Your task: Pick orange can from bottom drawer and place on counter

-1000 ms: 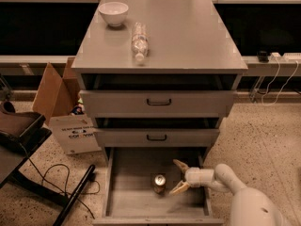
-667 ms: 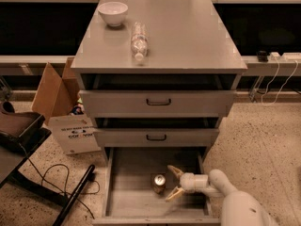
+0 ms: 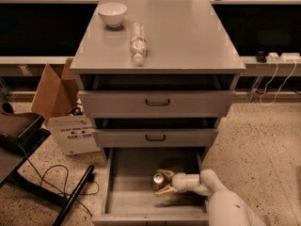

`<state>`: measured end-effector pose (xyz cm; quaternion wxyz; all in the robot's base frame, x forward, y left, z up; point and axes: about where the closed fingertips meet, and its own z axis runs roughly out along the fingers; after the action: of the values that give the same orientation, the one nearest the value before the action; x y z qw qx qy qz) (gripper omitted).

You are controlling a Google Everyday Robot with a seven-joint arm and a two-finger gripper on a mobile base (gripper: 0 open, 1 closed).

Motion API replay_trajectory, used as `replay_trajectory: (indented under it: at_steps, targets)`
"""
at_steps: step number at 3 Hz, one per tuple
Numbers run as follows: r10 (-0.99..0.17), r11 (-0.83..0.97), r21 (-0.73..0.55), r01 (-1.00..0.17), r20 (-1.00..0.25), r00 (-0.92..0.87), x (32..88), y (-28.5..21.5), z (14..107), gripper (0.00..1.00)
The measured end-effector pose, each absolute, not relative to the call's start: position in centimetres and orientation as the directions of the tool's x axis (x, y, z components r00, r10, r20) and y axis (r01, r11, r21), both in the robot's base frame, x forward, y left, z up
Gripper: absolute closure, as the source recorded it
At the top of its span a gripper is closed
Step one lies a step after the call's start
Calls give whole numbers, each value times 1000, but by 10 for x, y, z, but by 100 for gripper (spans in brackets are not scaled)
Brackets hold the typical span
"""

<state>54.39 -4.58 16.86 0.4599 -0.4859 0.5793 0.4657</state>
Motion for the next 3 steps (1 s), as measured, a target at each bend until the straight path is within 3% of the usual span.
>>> replay_trajectory:
  at_steps: [1,2,3]
  targets:
    - [-113,75,91,-993,-989,-99,545,-30,167,50]
    - [-115,67,81,-994,-990,-88,552,-19,171,81]
    - [-138,75,78,-994,-986,-88,552,-22,181,100]
